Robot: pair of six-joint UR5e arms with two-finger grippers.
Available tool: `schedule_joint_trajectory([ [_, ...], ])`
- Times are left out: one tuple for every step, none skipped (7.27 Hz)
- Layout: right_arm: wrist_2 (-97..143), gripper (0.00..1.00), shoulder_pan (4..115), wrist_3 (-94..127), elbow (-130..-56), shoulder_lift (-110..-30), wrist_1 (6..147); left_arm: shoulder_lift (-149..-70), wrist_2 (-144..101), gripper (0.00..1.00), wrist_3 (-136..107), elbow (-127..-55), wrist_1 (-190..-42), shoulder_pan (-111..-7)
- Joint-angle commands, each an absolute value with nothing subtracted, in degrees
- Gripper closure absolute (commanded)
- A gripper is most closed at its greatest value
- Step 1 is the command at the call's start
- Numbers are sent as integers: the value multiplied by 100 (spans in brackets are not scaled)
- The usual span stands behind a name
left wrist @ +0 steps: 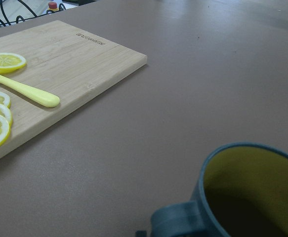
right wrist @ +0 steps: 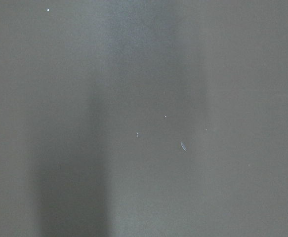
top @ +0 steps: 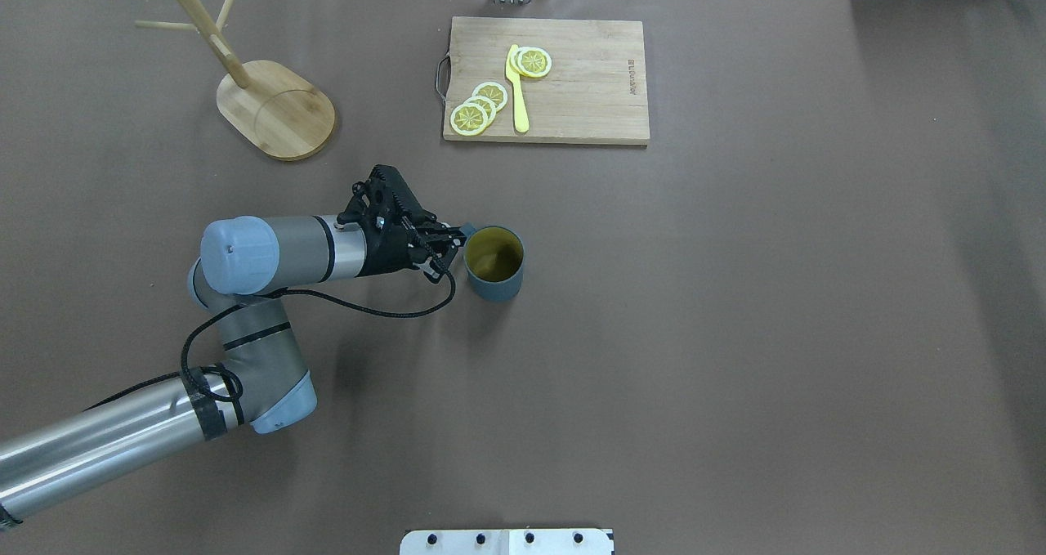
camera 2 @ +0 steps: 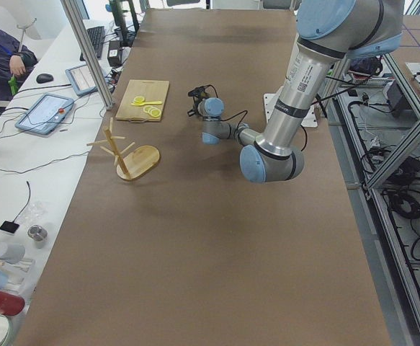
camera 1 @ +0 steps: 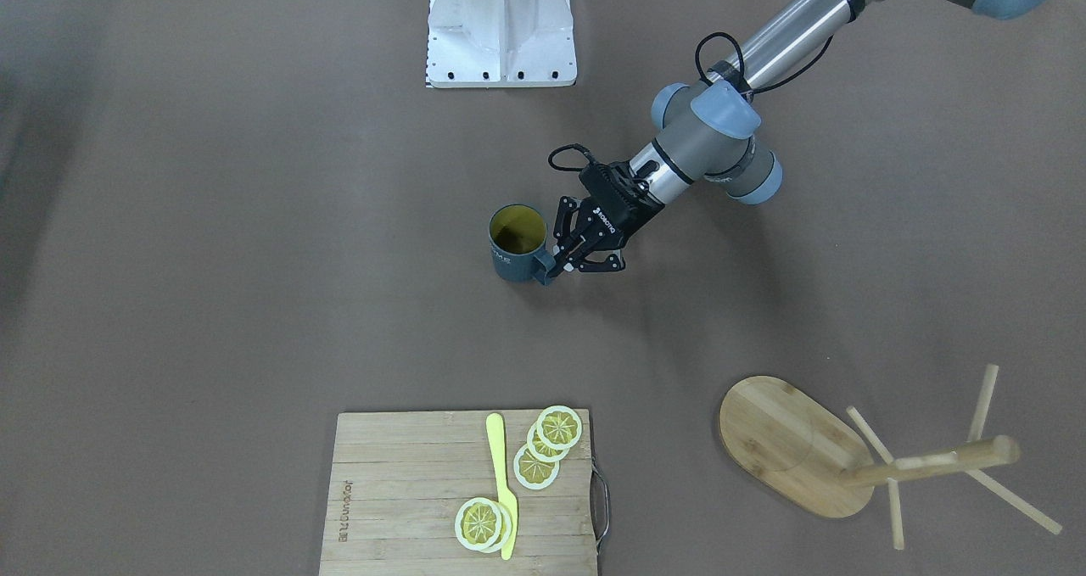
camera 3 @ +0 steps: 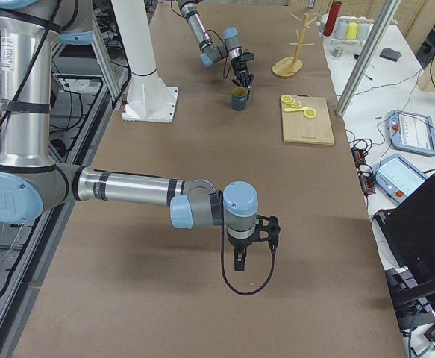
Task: Hang cup on storage rack
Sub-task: 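Close the left gripper on the blue mug's handle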
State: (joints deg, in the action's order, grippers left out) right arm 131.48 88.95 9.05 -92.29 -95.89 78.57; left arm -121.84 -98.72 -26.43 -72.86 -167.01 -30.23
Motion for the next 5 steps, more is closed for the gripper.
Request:
schedule_joint_trajectory([
  [13148,0,8895,905,-9229,-9589,7857,-12190,-9879,100,-2960,-7312,-16717,-3032],
  [13148,0,8895,905,-9229,-9589,7857,-12199,-9879,100,-3005,-7330,-16717,-3041],
  [13148,0,8895,897,-9229,-9589,7857,-12208,-9879,100,-3258,-7374,-16725,-3076],
  [13148,0,8895,896,-9229,-9589,7857,-12217,-9879,100,-3530,-7400,-16734,-3120],
  [13148,0,8895,888,-9229,-9589,7857,-12217,-9879,100,-3942,-7426,-16734,-3181],
])
